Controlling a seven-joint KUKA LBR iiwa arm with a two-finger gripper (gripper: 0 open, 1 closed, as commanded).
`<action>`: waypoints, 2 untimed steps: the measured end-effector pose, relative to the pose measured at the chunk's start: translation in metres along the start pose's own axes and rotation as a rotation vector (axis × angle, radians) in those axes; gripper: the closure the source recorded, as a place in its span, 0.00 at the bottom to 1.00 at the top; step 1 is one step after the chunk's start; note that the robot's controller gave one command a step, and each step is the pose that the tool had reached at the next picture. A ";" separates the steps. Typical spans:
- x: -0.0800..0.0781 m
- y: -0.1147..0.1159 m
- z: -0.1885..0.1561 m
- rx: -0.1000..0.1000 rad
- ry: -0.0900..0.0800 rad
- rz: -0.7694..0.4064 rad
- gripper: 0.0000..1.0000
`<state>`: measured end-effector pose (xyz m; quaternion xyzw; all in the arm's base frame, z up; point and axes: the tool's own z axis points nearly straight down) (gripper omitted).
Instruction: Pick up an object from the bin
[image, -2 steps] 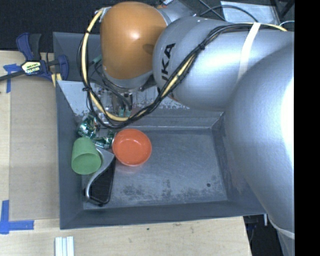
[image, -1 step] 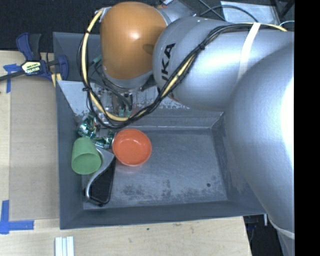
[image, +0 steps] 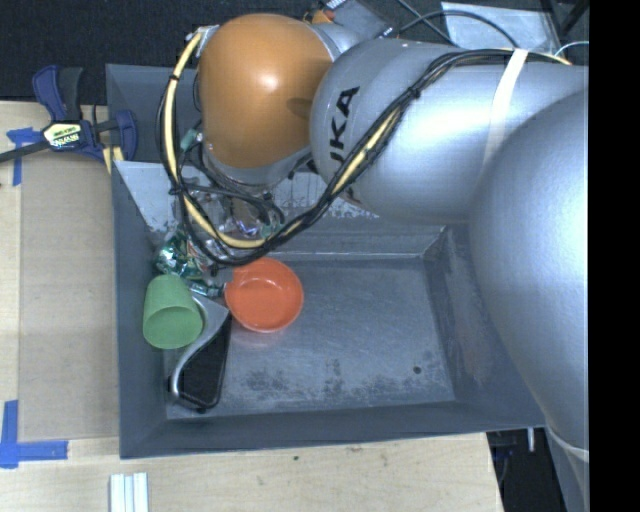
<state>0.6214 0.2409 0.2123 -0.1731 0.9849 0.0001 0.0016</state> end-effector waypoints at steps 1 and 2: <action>0.026 -0.003 -0.011 -0.001 -0.001 0.538 0.00; 0.023 -0.014 0.061 0.000 -0.004 0.276 0.00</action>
Offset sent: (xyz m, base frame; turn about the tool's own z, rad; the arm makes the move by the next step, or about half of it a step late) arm -0.0099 -0.0314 -0.1369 -0.1276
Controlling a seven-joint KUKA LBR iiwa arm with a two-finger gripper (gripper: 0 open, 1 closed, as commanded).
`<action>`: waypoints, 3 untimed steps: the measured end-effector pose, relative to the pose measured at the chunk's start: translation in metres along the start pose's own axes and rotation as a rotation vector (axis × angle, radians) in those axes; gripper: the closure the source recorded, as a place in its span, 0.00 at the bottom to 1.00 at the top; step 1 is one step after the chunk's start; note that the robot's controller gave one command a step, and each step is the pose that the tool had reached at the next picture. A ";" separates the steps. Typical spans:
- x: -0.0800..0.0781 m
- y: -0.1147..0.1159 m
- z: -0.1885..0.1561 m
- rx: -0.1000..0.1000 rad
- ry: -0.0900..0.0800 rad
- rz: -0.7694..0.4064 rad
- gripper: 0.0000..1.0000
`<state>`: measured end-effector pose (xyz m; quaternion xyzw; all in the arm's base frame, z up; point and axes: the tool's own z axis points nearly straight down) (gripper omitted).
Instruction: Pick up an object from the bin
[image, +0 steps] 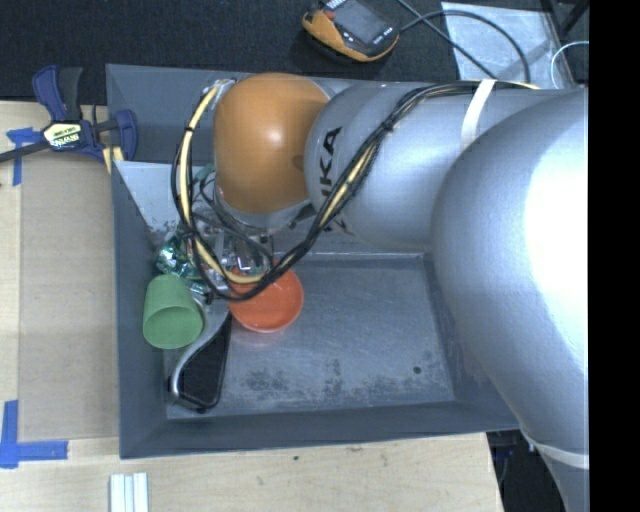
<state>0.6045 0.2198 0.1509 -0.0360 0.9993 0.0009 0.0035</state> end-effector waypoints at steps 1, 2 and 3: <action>-0.010 -0.006 0.005 0.000 0.001 0.022 0.00; -0.004 -0.012 0.043 -0.001 -0.002 0.036 0.00; -0.003 -0.031 0.064 -0.005 -0.013 -0.068 0.00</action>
Offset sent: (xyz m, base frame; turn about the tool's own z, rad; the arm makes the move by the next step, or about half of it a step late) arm -0.0018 -0.0187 -0.0777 -0.2228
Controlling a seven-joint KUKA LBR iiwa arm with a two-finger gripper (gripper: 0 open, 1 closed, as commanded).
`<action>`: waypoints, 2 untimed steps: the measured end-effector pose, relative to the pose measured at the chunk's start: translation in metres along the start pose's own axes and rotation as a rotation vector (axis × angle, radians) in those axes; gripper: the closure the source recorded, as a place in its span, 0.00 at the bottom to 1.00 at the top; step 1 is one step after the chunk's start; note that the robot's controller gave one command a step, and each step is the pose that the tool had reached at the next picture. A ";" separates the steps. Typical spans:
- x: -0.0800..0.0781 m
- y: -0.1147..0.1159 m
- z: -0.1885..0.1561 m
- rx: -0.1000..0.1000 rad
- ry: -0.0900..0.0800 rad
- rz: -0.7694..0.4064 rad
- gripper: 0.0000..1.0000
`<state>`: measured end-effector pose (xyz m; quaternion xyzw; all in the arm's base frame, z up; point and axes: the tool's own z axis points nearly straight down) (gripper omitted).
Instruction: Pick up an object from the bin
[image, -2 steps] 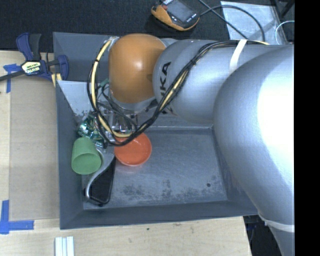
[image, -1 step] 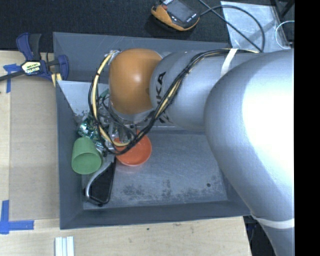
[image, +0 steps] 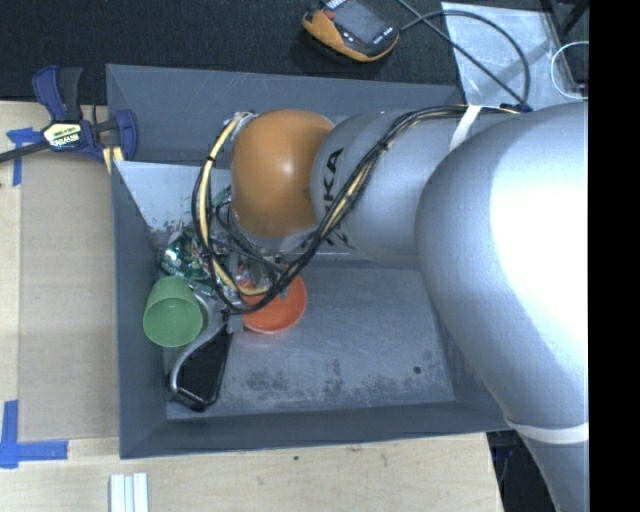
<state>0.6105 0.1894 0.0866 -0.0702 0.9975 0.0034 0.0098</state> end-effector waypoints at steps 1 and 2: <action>-0.010 0.022 0.003 0.003 -0.006 0.045 0.00; -0.028 0.030 0.009 0.006 -0.020 -0.073 0.00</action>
Offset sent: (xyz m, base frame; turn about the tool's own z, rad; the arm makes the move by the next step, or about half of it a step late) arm 0.0154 0.0388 -0.0166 -0.0785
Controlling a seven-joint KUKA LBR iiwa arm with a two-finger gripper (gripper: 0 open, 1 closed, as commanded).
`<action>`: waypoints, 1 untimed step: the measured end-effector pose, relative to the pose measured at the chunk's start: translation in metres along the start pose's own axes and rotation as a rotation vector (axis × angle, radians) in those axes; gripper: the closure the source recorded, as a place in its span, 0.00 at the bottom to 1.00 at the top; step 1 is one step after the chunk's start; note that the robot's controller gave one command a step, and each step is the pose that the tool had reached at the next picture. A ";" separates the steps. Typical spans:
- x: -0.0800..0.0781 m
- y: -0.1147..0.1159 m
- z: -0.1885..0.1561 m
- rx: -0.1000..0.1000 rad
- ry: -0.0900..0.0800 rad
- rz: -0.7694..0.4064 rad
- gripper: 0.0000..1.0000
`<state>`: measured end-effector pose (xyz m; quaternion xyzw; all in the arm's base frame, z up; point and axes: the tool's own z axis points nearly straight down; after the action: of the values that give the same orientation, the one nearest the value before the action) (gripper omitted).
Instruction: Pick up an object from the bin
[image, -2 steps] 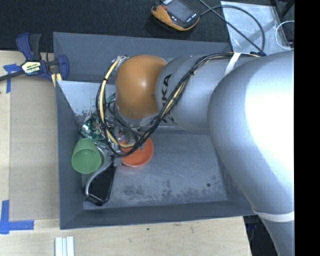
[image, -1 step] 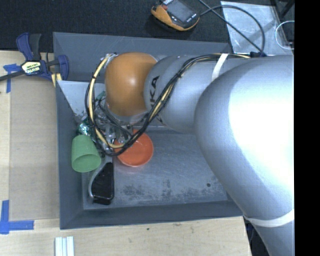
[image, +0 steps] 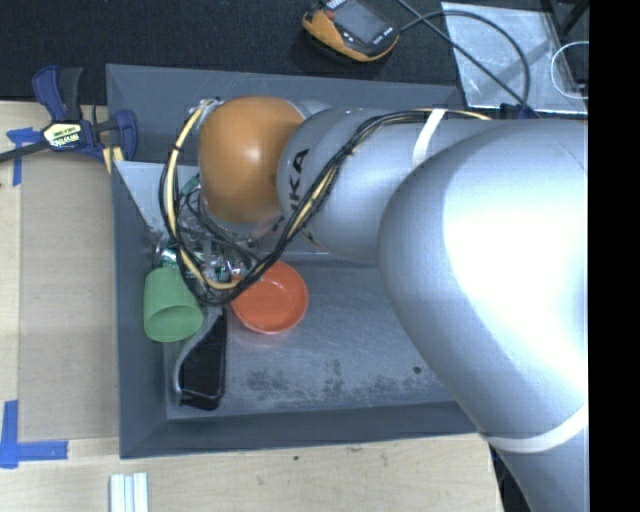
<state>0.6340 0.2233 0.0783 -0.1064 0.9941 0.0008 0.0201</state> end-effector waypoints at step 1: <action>0.015 -0.036 0.000 -0.005 -0.008 0.083 0.00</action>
Offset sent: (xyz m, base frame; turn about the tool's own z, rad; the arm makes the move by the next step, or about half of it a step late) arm -0.0250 -0.0844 -0.0083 0.0254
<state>0.6272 0.1850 0.0783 -0.0650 0.9976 0.0046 0.0235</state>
